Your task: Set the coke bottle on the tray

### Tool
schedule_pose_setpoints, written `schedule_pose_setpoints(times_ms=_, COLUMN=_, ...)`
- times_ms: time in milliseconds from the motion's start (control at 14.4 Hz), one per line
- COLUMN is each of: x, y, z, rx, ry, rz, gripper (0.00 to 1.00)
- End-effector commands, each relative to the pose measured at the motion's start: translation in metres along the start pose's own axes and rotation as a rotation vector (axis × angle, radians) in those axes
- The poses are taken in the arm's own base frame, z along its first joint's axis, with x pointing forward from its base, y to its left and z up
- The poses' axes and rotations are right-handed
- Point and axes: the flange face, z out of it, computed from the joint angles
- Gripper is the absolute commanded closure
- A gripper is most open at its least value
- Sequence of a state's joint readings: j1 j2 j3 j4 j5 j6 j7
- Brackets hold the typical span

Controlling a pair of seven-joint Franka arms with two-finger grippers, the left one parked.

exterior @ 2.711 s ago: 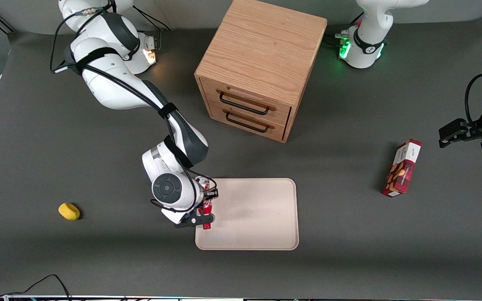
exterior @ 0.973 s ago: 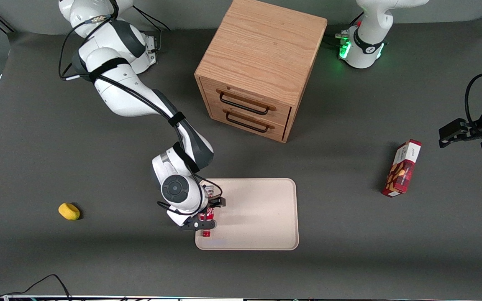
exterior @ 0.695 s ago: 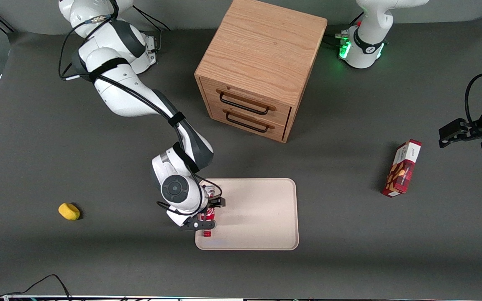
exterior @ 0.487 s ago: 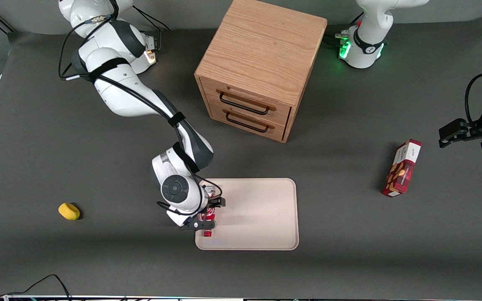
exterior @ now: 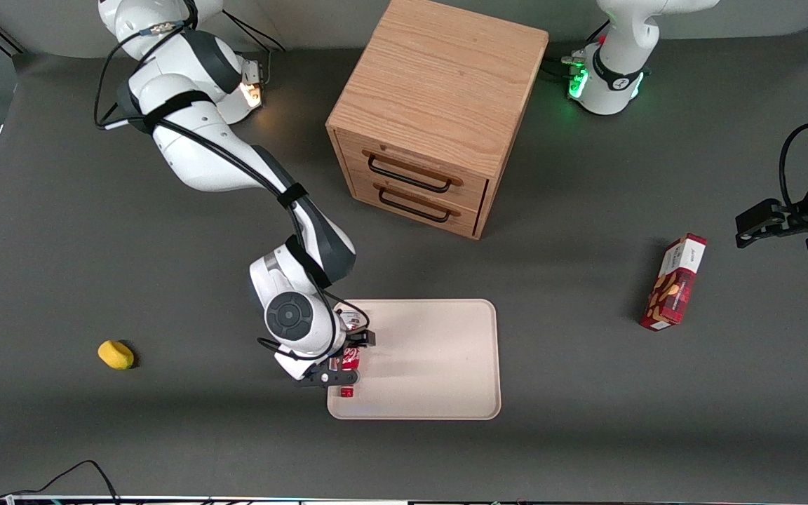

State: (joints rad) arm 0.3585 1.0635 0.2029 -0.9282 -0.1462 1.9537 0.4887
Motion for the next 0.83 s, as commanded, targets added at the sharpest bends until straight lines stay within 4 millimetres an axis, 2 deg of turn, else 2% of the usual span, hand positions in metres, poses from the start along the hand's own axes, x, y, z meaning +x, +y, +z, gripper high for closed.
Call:
schedule_pose_setpoints(times_ms=0, x=-0.018, y=0.006, z=-0.049, rx=-0.015, ry=-0.047, rz=0.025, gripper=0.0)
schedule_pose_setpoints(times_ms=139, x=-0.036, y=0.017, z=-0.088, rx=-0.017, ry=-0.077, rz=0.026, gripper=0.0)
schedule_pose_setpoints(times_ms=278, x=-0.065, y=0.023, z=-0.12, rx=-0.03, ry=-0.089, rz=0.033, gripper=0.0)
schedule_pose_setpoints(times_ms=626, x=-0.136, y=0.066, z=-0.211, rx=-0.032, ry=-0.095, rz=0.054, gripper=0.0)
schedule_pose_setpoints(times_ms=765, x=-0.153, y=0.09, z=-0.248, rx=-0.036, ry=-0.136, rz=0.086, gripper=0.0)
